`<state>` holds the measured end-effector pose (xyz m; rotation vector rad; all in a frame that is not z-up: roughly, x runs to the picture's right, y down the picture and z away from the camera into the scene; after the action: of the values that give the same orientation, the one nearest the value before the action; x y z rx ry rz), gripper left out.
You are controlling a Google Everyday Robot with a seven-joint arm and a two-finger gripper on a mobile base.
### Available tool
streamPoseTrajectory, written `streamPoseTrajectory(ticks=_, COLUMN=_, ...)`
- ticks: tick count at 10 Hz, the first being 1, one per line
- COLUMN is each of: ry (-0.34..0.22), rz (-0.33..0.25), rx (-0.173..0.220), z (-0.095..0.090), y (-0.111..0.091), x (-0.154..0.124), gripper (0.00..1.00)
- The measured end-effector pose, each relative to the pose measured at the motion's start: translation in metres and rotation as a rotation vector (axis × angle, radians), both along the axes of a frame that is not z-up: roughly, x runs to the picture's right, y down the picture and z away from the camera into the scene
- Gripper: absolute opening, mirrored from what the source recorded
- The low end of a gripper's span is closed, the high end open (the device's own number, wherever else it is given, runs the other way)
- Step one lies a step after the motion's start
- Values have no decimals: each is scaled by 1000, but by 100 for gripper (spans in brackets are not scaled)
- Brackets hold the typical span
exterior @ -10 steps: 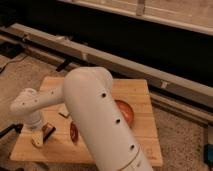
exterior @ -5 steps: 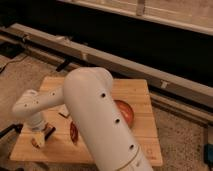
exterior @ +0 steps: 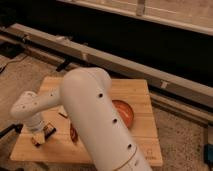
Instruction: Place the eraser on the white sponge
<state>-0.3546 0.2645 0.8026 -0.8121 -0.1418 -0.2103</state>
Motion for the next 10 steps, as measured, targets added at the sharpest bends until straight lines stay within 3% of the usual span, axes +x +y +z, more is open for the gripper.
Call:
streamPoseTrajectory(ticks=3, ry=-7, rz=11, rx=21, z=-15, y=-7, x=-2, gripper=3)
streamPoseTrajectory(ticks=7, ry=-4, rz=35, rx=88, z=-50, y=-44, x=1, gripper=0)
streamPoseTrajectory(ticks=10, ry=41, rz=14, rx=124, z=-41, y=-80, x=17, gripper=0)
